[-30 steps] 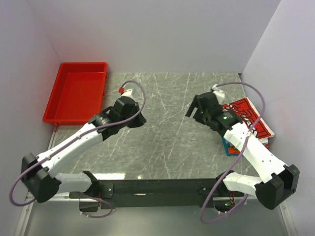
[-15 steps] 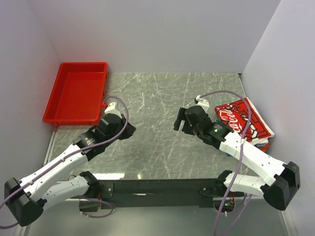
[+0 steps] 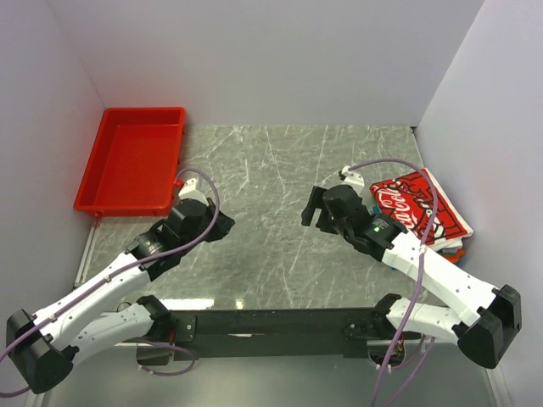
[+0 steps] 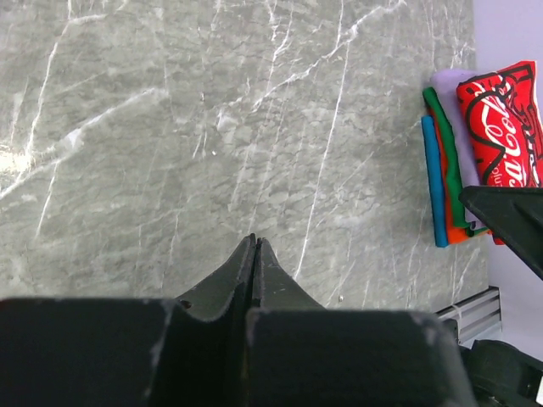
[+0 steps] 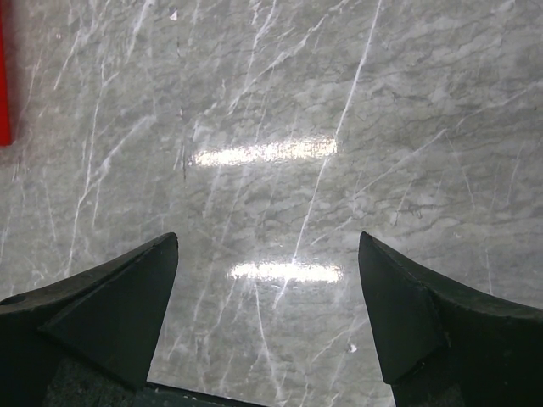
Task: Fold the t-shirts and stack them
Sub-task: Reset both grippers
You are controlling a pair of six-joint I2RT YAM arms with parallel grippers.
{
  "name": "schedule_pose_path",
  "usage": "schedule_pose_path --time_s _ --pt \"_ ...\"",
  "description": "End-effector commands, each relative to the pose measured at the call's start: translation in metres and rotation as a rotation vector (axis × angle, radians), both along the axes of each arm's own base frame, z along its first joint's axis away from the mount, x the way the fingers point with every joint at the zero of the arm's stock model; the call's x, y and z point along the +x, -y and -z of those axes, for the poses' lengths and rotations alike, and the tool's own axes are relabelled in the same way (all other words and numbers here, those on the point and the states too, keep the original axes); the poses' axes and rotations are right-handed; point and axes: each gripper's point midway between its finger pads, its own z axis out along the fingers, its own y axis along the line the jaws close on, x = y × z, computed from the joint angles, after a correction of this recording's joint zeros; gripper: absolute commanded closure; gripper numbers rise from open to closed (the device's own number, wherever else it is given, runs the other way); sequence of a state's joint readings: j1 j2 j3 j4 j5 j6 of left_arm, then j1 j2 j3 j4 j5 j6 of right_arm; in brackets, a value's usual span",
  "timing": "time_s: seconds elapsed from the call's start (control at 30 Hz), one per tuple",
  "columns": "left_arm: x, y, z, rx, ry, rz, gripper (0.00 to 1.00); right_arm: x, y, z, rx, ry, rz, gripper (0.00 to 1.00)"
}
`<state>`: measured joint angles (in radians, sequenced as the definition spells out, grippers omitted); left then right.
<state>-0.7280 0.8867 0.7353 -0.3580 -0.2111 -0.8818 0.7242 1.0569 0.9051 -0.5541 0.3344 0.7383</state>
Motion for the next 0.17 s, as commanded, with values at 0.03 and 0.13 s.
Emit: schedule_pose_path --time_s 0.03,0.13 --pt "0.002 0.001 -0.012 -0.051 0.051 -0.015 0.97 0.004 0.003 -0.009 0.013 0.056 0.023 0.07" --pt "0.001 0.002 -0.024 -0.092 0.091 -0.001 0.95 0.004 0.004 -0.01 0.009 0.057 0.022 0.07"
